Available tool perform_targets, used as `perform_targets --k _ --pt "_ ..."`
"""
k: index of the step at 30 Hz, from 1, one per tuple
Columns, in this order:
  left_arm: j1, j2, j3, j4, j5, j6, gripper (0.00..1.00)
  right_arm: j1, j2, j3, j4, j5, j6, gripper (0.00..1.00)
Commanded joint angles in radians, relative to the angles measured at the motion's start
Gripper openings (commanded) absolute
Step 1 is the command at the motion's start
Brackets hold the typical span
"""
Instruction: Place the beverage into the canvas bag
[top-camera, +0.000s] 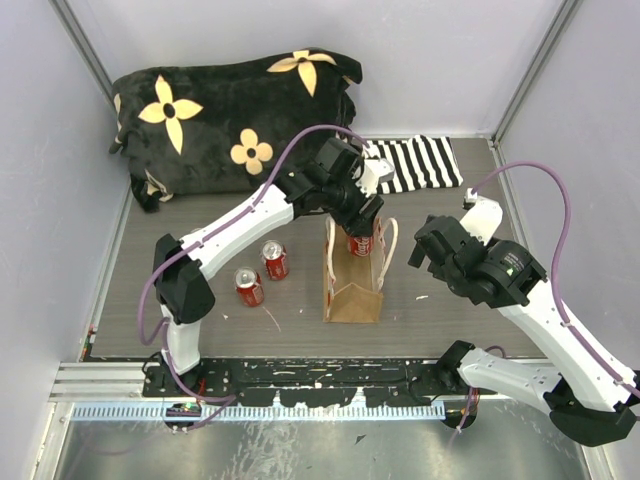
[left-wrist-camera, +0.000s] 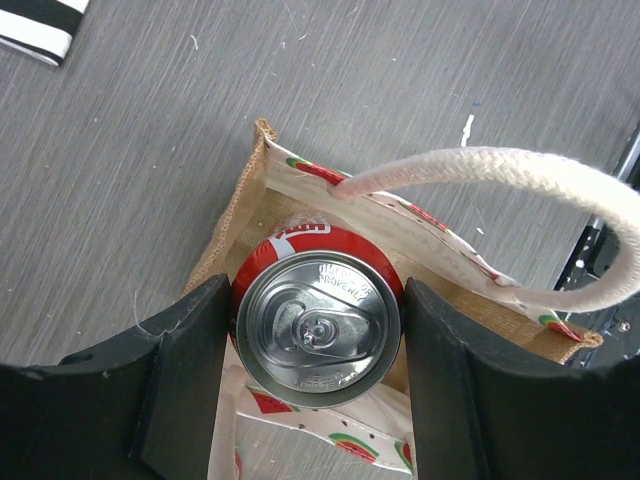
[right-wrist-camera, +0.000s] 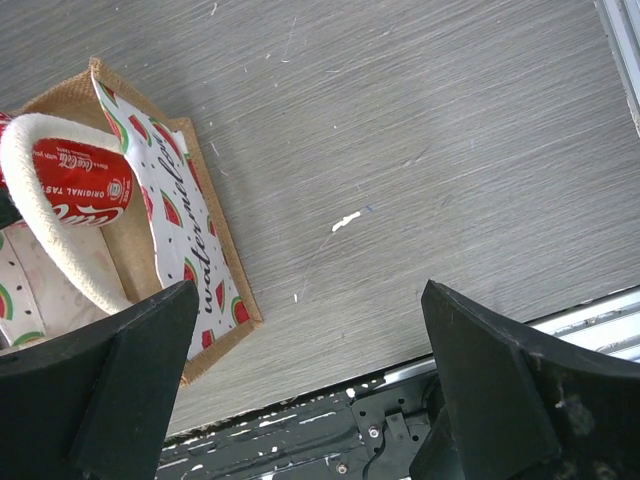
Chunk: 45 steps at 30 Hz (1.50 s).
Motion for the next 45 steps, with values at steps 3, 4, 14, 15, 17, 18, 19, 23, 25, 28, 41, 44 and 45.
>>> perform_targets --k 3,4,14,15,17,18,19,23,25,28,41,44,45 --pt "-0.003 0.001 -0.021 0.132 -0.017 -0.011 0.00 0.004 -0.012 0.028 -0.022 0.033 0.030 1.00" --pt "-0.003 0.005 -0.027 0.137 -0.020 -0.011 0.00 0.004 -0.012 0.030 -0.024 0.033 0.030 1.00" --pt "-0.010 0.027 -0.089 0.201 -0.045 -0.022 0.00 0.004 -0.015 0.029 -0.037 0.031 0.036 1.00" --pt "-0.011 0.029 -0.094 0.206 -0.048 -0.024 0.00 0.004 -0.017 0.028 -0.038 0.031 0.038 1.00" --pt "-0.012 0.035 -0.102 0.220 -0.055 -0.026 0.00 0.003 -0.019 0.026 -0.040 0.030 0.040 1.00" --pt "-0.013 0.038 -0.104 0.227 -0.058 -0.027 0.00 0.004 -0.022 0.027 -0.040 0.030 0.041 1.00" --pt "-0.013 0.042 -0.106 0.233 -0.061 -0.028 0.00 0.004 -0.022 0.026 -0.041 0.030 0.043 1.00" --pt "-0.018 0.057 -0.108 0.257 -0.068 -0.037 0.00 0.004 -0.024 0.028 -0.045 0.028 0.046 1.00" --pt "-0.021 0.065 -0.111 0.265 -0.072 -0.040 0.00 0.003 -0.025 0.028 -0.046 0.026 0.048 1.00" --pt "-0.028 0.074 -0.129 0.287 -0.087 -0.045 0.00 0.004 -0.027 0.029 -0.047 0.025 0.050 1.00" --pt "-0.039 0.089 -0.241 0.393 -0.173 -0.057 0.00 0.004 -0.045 0.024 -0.057 0.017 0.055 1.00" --pt "-0.044 0.094 -0.255 0.414 -0.194 -0.061 0.00 0.003 -0.051 0.021 -0.061 0.015 0.056 1.00" --pt "-0.046 0.096 -0.258 0.419 -0.201 -0.061 0.00 0.003 -0.053 0.019 -0.061 0.014 0.058 1.00"
